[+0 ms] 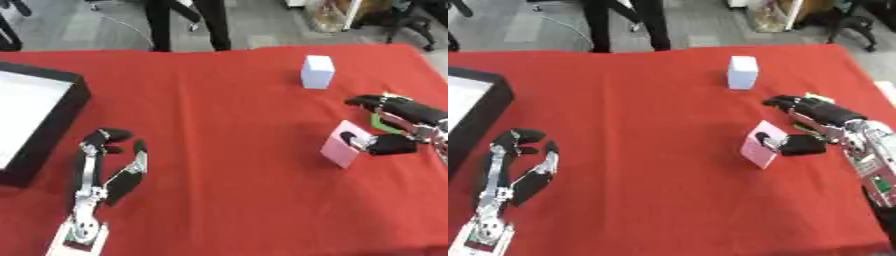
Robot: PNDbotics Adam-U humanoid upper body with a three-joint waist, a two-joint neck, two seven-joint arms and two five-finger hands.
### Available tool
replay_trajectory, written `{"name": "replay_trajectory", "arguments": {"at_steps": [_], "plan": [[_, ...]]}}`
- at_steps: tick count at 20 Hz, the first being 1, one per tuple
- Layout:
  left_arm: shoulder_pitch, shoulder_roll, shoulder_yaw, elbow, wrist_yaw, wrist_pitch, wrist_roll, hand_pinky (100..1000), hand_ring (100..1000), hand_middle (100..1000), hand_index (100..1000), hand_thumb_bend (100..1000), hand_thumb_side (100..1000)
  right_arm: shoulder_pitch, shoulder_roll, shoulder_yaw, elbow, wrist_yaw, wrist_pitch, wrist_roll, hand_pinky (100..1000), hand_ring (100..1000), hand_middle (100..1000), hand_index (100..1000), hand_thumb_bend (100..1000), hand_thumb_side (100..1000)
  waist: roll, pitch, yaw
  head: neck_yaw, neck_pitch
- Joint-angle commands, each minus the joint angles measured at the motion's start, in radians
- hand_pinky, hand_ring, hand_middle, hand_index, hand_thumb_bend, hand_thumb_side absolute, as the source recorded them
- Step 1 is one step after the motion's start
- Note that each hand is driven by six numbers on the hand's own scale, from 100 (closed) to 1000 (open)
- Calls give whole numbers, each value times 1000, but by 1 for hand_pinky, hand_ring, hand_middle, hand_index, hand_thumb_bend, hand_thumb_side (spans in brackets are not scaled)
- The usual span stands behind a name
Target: Pick up the objects with one hand, pass them to the other hand, and then place them into the box on the other side of the table.
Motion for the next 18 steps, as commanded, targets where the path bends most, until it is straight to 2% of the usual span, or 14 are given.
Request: {"name": "replay_trajectory", "arguments": {"at_steps": [1, 6, 9, 11, 13, 15, 18], "plan": [[-8, 15, 6, -12, -3, -3, 2, 637, 692, 612, 625, 164, 166, -3, -7, -8, 13, 27, 1, 8, 921, 933, 946, 1000, 243, 827, -11, -25, -2, -1, -2], [-9, 15, 6, -13, -4, -2, 1, 638, 692, 613, 624, 163, 167, -2, 5, -11, 40, 59, 3, 6, 922, 932, 946, 1000, 246, 811, -9, -24, -4, -2, -2], [-9, 15, 6, -13, -4, -2, 0, 638, 692, 613, 624, 163, 168, -2, 8, -14, 49, 71, 1, -1, 917, 904, 907, 1000, 222, 750, -8, -24, -5, -4, -2], [-9, 15, 6, -13, -4, -2, 0, 638, 692, 613, 624, 163, 169, -2, 10, -18, 47, 80, 0, -23, 896, 836, 775, 987, 163, 635, -7, -24, -6, -4, -2], [-9, 15, 6, -13, -4, -2, 0, 638, 693, 613, 624, 164, 169, -3, 13, -24, 37, 82, 3, -55, 880, 802, 692, 934, 134, 563, -7, -24, -7, -3, -2], [-9, 15, 6, -13, -3, -1, 0, 638, 693, 613, 624, 164, 170, -7, 18, -32, 16, 72, 9, -91, 847, 752, 573, 780, 100, 456, -7, -25, -7, -1, -2], [-9, 15, 7, -12, -3, -1, 0, 639, 693, 613, 624, 166, 171, -21, 33, -37, -37, 30, 15, -141, 818, 716, 519, 699, 100, 361, -6, -26, -8, 14, -2]]}}
